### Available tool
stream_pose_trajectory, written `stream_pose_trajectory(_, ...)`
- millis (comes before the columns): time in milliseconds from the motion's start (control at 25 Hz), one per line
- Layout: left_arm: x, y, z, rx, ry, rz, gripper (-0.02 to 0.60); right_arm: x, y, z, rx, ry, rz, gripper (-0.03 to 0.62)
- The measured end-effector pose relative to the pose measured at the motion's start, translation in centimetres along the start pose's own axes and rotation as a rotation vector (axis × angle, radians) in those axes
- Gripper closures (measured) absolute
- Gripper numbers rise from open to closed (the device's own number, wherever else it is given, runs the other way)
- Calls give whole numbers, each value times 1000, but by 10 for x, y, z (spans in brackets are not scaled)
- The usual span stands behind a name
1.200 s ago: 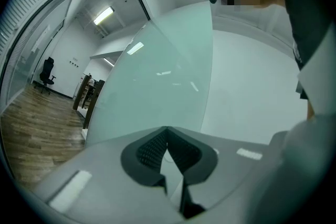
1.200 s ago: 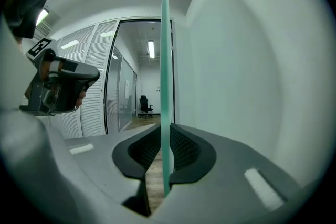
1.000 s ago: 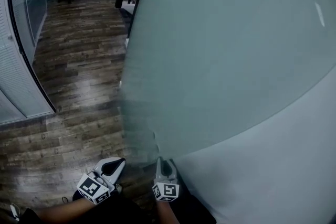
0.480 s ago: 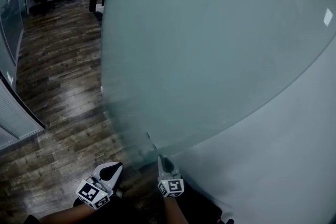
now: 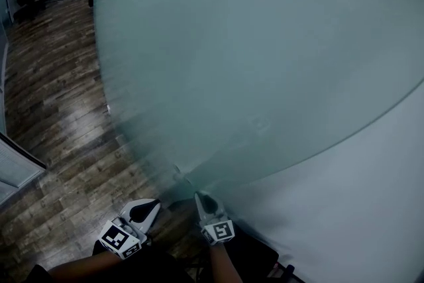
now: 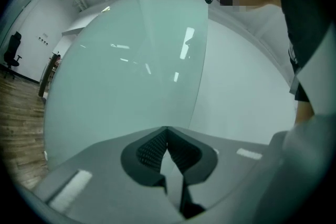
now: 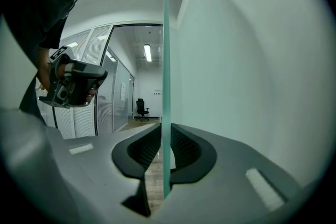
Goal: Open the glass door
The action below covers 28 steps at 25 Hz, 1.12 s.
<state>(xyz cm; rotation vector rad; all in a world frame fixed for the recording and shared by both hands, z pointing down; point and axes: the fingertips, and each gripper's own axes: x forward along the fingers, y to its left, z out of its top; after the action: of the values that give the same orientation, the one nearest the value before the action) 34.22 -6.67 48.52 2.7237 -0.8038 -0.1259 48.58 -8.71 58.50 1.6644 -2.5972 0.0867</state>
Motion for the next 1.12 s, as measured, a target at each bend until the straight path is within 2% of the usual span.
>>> stream_pose_trajectory(120, 32, 3, 2, -4, 20, -30, 581, 4, -11, 2, 23, -28, 23, 534)
stream_pose_trajectory(280, 62, -11, 8, 35, 35, -126, 581, 1, -22, -3, 39, -23, 3, 530)
stream_pose_trajectory(360, 76, -12, 2, 45, 52, -135, 581, 5, -28, 1, 29, -28, -3, 530)
stream_pose_trajectory(520, 101, -19, -16, 40, 81, -59, 581, 3, -39, 2, 44, -22, -3, 527)
stream_pose_trajectory(640, 115, -28, -11, 30, 58, -12, 581, 0, -48, 11, 44, -2, -16, 526)
stream_pose_trajectory(720, 127, -28, -9, 28, 25, 16, 581, 5, -56, 2, 57, 4, 0, 526)
stream_pose_trajectory(960, 147, -45, 2, 74, -77, 9, 581, 20, -78, 7, 60, 0, 32, 525)
stream_pose_trajectory(1120, 150, -43, -5, 68, -61, 68, 581, 21, -90, 7, 56, -2, 60, 525)
